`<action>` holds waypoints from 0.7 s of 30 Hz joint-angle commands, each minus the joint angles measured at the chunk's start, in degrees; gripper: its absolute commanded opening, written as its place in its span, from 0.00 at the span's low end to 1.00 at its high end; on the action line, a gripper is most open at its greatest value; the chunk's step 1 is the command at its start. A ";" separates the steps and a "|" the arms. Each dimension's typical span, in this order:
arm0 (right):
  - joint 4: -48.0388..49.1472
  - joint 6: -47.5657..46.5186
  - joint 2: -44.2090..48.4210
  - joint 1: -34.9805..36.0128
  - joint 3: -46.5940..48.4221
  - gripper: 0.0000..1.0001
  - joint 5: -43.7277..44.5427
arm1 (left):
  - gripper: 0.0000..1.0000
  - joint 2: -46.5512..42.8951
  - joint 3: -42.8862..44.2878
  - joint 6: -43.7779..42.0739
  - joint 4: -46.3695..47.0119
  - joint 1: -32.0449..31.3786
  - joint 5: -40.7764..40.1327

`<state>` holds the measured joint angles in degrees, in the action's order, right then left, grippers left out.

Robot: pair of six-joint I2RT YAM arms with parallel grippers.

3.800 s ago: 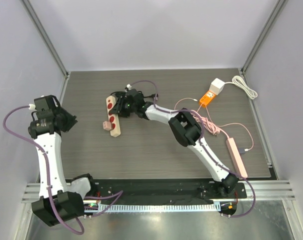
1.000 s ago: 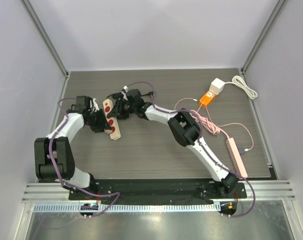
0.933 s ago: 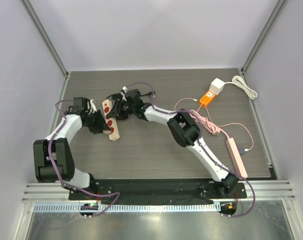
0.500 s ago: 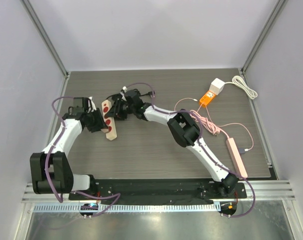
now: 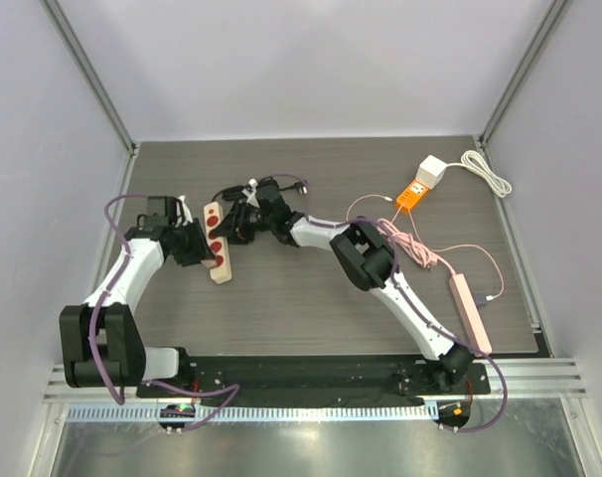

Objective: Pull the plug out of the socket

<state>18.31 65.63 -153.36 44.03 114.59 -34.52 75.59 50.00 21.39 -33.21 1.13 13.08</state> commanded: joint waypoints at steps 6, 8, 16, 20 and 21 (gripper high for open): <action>-21.88 -16.92 -2.65 -1.41 2.57 0.01 12.01 | 0.00 -4.84 4.40 -3.63 -0.53 -2.69 -15.43; -24.01 -18.51 -2.73 -0.44 4.50 0.01 13.86 | 0.00 -5.45 4.85 -3.63 -1.50 -5.16 -18.87; -24.81 -19.22 -3.35 0.00 5.83 0.01 13.44 | 0.00 -10.28 4.50 -4.07 -2.65 -10.53 -27.42; -21.74 -16.59 -3.88 -0.70 4.77 0.01 10.35 | 0.00 -10.73 3.97 -3.20 -1.42 -10.44 -23.98; -21.47 -16.84 -3.88 -0.70 4.68 0.01 10.27 | 0.00 -10.64 4.05 -2.85 -1.50 -10.44 -23.72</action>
<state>4.16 54.15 -153.40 44.64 121.93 -28.27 64.75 53.01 18.83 -35.94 -9.10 -10.09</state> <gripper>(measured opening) 0.419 0.328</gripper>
